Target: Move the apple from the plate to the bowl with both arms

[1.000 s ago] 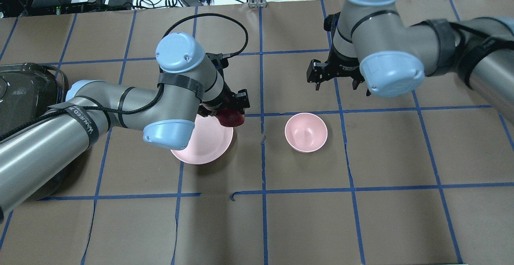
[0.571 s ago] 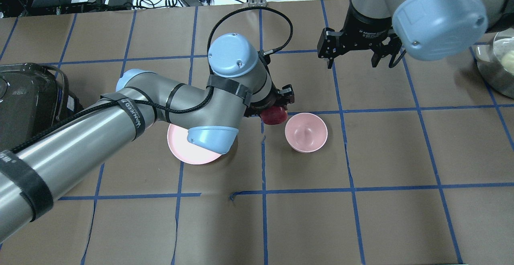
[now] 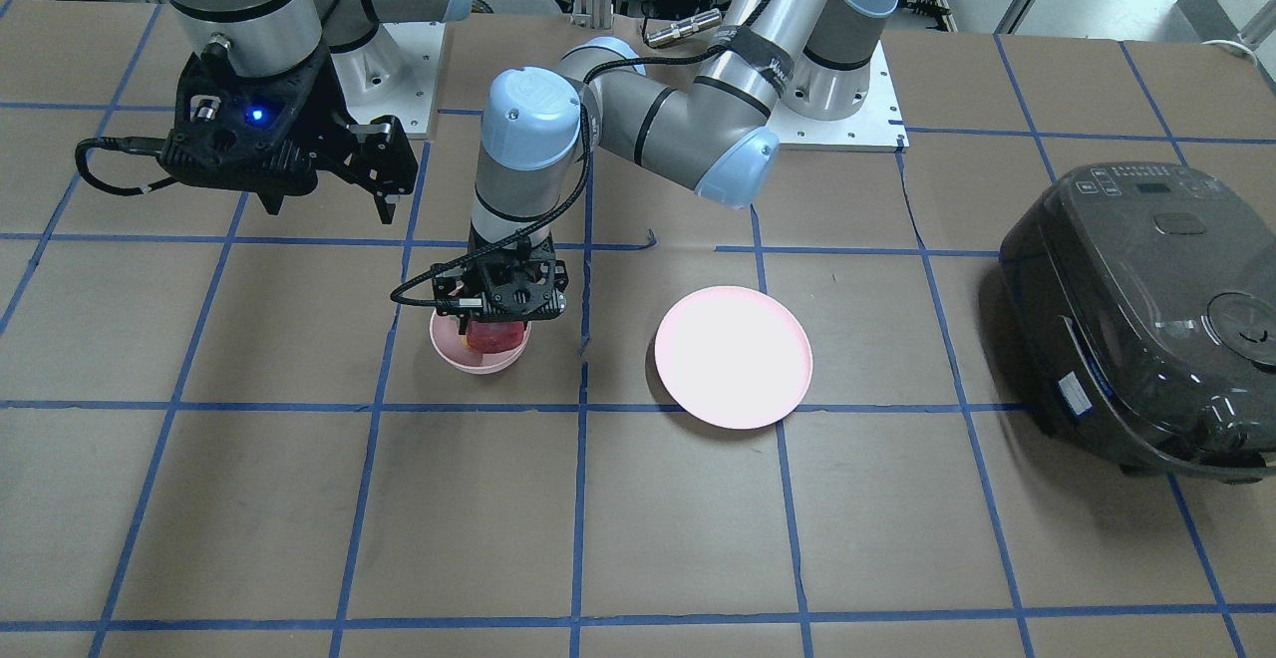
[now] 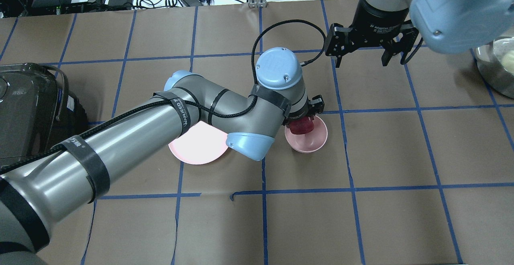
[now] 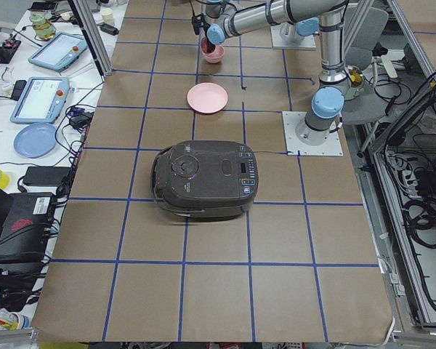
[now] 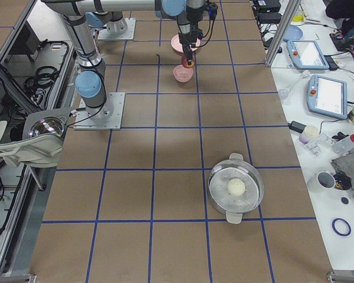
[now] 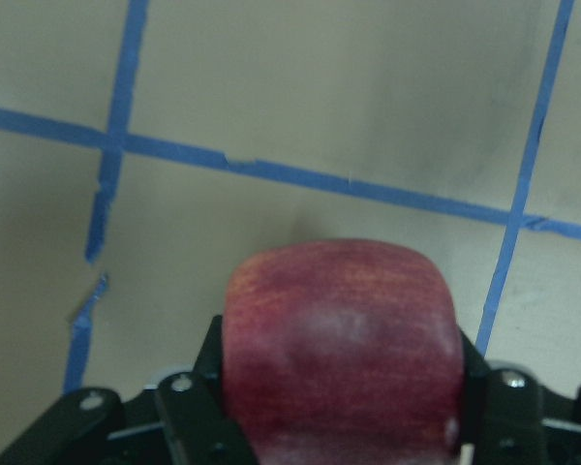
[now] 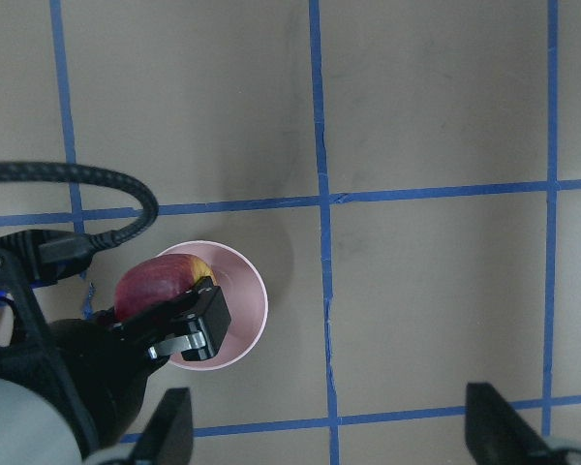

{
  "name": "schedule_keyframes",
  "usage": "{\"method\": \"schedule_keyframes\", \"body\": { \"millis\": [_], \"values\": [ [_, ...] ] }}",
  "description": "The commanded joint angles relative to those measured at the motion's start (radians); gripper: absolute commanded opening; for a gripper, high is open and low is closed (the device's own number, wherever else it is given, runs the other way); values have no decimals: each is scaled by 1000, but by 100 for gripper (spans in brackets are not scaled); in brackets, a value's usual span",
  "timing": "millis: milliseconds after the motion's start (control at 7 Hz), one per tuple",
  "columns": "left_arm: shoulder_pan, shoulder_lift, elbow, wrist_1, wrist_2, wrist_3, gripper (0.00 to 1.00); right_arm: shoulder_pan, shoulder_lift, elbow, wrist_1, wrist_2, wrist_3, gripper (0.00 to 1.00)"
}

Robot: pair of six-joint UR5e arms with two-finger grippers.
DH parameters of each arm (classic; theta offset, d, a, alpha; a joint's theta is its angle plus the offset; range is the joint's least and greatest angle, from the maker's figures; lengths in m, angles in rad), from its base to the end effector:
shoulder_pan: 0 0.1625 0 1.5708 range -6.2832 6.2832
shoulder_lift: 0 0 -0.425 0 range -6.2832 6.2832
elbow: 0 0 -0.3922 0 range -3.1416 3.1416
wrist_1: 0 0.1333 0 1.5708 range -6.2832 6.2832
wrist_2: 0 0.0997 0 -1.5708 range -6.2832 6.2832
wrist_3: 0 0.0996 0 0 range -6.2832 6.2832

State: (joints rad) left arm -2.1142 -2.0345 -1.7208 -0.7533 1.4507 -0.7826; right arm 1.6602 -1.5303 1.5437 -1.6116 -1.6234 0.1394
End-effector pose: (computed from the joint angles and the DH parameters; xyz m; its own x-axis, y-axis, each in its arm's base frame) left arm -0.4492 -0.4628 0.2401 -0.9507 -0.2124 0.2259 -0.2313 0.9710 -0.0608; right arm 0.1732 -0.4983 0.4852 -0.9975 0.0515 0.0482 0.0498 0.9982 -0.0344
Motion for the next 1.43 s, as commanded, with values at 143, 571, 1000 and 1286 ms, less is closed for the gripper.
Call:
{"method": "schedule_keyframes", "body": {
  "millis": [143, 571, 1000, 1286],
  "values": [
    [-23, -38, 1, 0, 38, -26, 47, -4, -1, -19, -1, 2, -1, 100],
    [-21, -6, 21, 5, 77, 17, 99, -2, -1, -19, 2, -1, -1, 100],
    [69, 124, -25, -82, 79, 197, 100, -2, -1, -19, -2, 0, -1, 100],
    [263, 239, -74, -199, 73, 438, 100, -2, -2, -20, -2, 0, -1, 100]
  ]
}}
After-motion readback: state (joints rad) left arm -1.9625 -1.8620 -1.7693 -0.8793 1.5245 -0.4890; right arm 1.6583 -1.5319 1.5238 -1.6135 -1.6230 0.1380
